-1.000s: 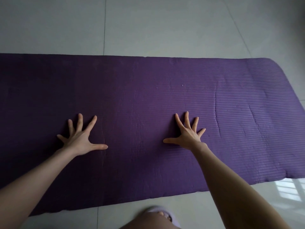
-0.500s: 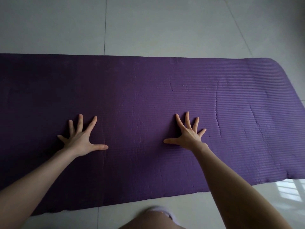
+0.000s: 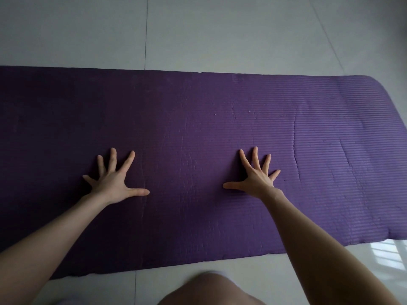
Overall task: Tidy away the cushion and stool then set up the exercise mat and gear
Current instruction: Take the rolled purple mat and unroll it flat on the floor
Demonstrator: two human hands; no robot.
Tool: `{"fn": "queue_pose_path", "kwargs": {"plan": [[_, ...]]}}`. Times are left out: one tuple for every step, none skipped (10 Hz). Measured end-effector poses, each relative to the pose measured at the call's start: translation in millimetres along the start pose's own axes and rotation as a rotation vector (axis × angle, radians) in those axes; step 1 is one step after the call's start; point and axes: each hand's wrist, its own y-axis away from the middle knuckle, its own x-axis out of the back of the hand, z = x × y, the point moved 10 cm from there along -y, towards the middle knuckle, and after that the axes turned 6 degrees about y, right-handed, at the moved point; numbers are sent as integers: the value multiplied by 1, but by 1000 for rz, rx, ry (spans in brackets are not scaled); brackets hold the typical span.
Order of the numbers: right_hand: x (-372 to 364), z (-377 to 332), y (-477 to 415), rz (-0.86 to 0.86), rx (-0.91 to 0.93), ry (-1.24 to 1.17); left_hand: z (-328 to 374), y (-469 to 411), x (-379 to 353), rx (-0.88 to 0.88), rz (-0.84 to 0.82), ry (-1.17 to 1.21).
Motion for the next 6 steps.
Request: {"fn": "queue_pose_path", "kwargs": {"plan": [[0, 0, 1, 6, -1, 4, 0, -1, 0, -3, 12, 3], [0, 0, 0, 7, -1, 5, -1, -1, 0, -4, 23, 3], [0, 0, 0, 10, -4, 9, -1, -3, 0, -6, 27, 4], [1, 0, 0, 10, -4, 3, -1, -4, 0, -5, 36, -1], [1, 0, -1, 4, -8, -5, -2, -5, 1, -9, 31, 6], [6, -4, -2, 13, -11, -48, 2, -3, 8, -33, 61, 16]]}}
